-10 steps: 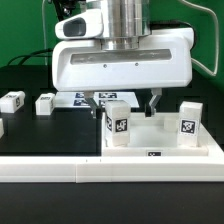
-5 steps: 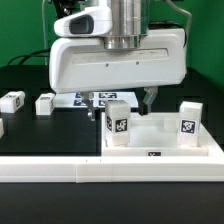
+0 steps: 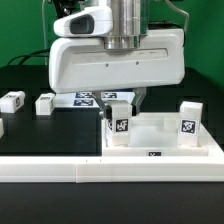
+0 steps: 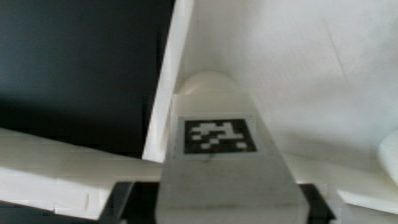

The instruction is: Assemble square table

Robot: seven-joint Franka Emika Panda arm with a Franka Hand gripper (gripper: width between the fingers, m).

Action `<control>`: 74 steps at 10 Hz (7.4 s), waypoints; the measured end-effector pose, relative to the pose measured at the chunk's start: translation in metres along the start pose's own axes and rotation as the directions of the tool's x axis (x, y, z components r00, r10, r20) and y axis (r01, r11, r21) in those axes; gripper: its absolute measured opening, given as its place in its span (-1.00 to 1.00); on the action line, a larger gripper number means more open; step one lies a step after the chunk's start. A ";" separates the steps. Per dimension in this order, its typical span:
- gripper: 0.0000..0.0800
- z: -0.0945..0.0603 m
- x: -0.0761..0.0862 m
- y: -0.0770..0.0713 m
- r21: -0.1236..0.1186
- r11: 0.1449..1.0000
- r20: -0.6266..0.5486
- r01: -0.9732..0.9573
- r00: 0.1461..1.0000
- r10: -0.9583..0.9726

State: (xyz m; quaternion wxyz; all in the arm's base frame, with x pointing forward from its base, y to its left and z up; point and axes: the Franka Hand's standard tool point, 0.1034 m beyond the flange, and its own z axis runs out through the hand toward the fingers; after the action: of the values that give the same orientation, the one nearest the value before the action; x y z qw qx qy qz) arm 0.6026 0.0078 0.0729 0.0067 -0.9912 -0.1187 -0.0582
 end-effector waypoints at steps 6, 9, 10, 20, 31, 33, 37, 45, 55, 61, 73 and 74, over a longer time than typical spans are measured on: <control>-0.27 0.000 -0.002 0.003 0.023 0.881 -0.027 -0.472 0.881 0.472; -0.27 0.001 -0.002 0.006 0.030 0.698 -0.019 -0.715 0.698 0.716; -0.27 0.001 -0.003 0.006 0.035 0.600 -0.014 -0.799 0.600 0.800; -0.14 0.001 -0.005 0.006 0.025 0.099 0.025 -0.995 0.100 0.995; 0.62 0.001 -0.004 -0.003 -0.003 0.868 0.016 -0.497 0.867 0.497; 0.62 0.001 -0.005 0.003 -0.002 0.919 0.016 -0.394 0.919 0.394; -0.08 0.001 -0.005 0.005 -0.001 0.956 0.014 -0.292 0.956 0.292; -0.27 0.001 -0.004 0.004 0.012 0.793 -0.009 -0.609 0.793 0.609; -0.27 0.000 -0.006 0.008 0.054 0.026 0.019 -0.998 0.027 0.999; 0.59 0.003 -0.009 0.002 0.036 0.324 0.028 -0.945 0.325 0.945; 0.62 0.001 -0.005 0.003 0.005 0.971 0.032 -0.240 0.970 0.240; 0.62 0.001 -0.004 0.003 0.002 0.981 0.022 -0.192 0.981 0.192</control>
Offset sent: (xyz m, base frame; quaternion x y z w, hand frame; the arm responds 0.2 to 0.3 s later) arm -0.0125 0.0049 0.0012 0.0092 0.0290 0.3378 0.9407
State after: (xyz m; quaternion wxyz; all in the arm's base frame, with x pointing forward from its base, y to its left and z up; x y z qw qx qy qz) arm 0.5994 0.0035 0.0714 0.0129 -0.9986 -0.0227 -0.0463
